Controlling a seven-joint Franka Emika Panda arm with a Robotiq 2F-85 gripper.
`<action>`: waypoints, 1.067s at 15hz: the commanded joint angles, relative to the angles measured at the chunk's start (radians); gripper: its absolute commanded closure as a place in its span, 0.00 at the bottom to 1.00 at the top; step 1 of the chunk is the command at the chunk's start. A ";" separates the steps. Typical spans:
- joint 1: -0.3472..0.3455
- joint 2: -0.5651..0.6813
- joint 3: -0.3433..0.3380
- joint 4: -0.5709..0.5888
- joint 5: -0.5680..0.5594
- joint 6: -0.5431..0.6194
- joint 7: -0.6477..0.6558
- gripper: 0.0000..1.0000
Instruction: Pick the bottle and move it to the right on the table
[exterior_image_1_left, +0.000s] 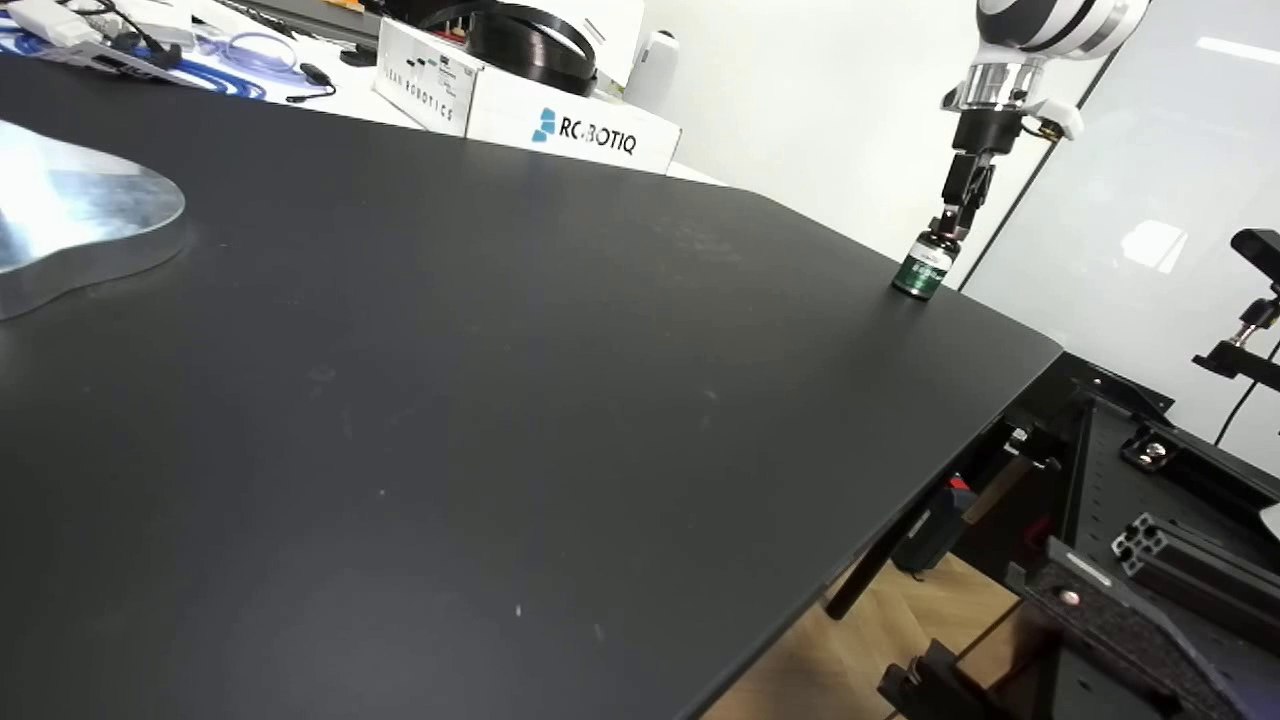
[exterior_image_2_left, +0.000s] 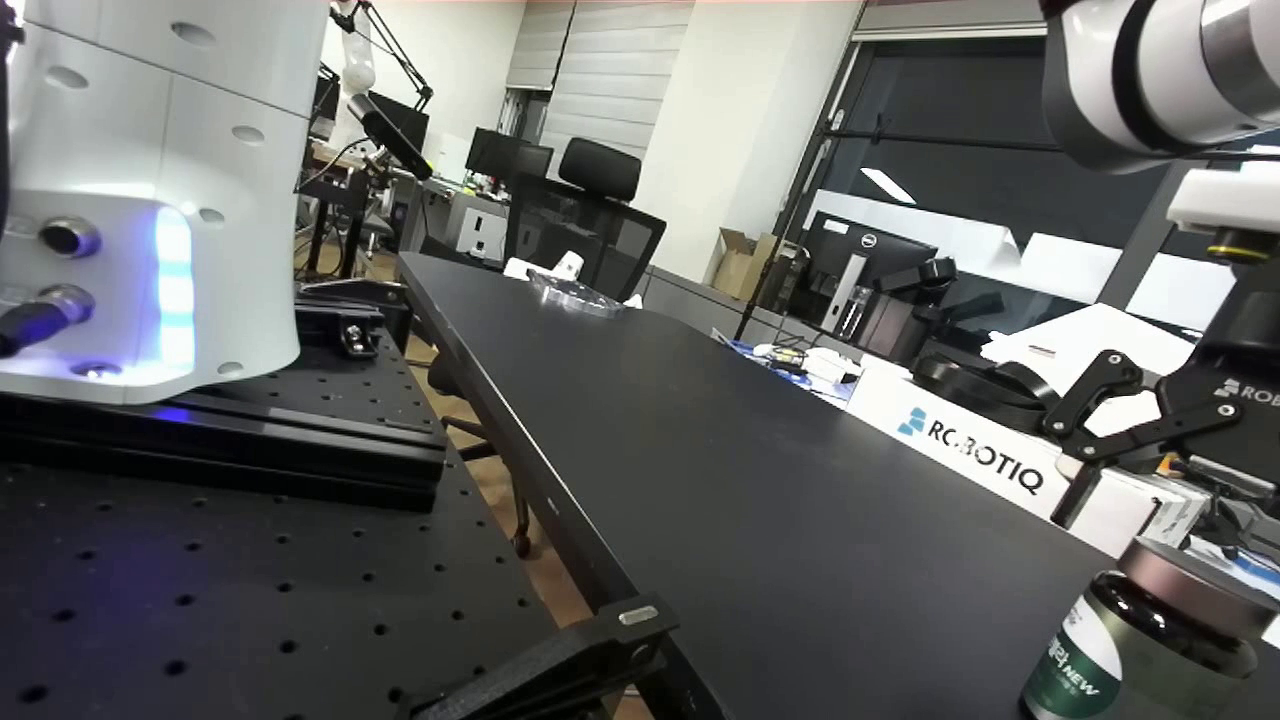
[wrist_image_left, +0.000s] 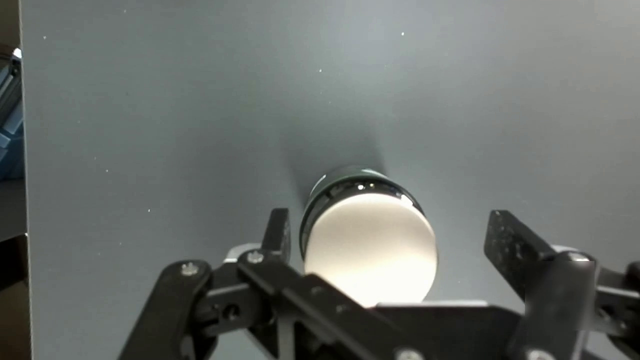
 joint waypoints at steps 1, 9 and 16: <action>-0.021 -0.017 0.022 -0.028 0.016 0.074 -0.060 0.00; -0.012 -0.006 0.011 -0.019 0.037 0.064 -0.042 0.40; 0.025 0.018 -0.032 0.027 0.016 0.017 0.191 0.64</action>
